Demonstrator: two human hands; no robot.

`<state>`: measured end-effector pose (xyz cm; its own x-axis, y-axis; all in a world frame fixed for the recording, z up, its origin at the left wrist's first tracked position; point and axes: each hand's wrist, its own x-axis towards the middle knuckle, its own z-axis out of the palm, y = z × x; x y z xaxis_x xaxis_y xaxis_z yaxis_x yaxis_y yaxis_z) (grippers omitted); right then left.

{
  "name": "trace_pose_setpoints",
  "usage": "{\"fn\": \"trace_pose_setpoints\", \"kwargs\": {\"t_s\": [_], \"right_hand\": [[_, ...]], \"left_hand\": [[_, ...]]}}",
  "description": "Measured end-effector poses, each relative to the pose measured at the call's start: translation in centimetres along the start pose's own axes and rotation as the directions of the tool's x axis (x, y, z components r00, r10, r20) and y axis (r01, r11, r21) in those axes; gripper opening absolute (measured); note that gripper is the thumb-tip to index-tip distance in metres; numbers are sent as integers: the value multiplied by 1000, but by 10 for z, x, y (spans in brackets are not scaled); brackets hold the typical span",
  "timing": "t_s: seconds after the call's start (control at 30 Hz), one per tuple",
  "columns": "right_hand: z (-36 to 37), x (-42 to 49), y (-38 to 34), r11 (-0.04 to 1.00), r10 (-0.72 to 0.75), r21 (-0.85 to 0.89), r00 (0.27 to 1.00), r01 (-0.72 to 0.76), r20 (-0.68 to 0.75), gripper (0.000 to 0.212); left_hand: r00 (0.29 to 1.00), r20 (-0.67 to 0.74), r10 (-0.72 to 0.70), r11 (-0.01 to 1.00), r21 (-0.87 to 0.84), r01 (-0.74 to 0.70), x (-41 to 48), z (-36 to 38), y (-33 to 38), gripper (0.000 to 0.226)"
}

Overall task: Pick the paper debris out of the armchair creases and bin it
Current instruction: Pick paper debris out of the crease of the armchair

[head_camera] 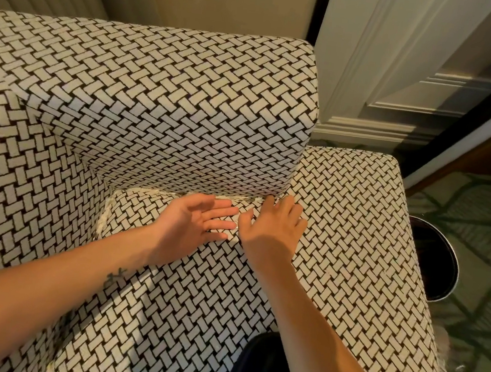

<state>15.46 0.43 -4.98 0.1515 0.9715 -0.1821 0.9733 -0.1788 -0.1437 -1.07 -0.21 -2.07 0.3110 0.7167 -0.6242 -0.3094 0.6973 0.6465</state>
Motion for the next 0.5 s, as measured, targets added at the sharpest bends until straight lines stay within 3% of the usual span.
{"fn": "trace_pose_setpoints", "kwargs": {"t_s": [0.27,0.5], "right_hand": [[-5,1,4,1000,-18,1,996,18,90,66],[-14,14,-3,985,-9,-169,988,36,155,65]], "left_hand": [[998,-61,-8,973,232,22,24,22,18,43],[995,-99,1,988,153,15,35,16,16,46]]}}
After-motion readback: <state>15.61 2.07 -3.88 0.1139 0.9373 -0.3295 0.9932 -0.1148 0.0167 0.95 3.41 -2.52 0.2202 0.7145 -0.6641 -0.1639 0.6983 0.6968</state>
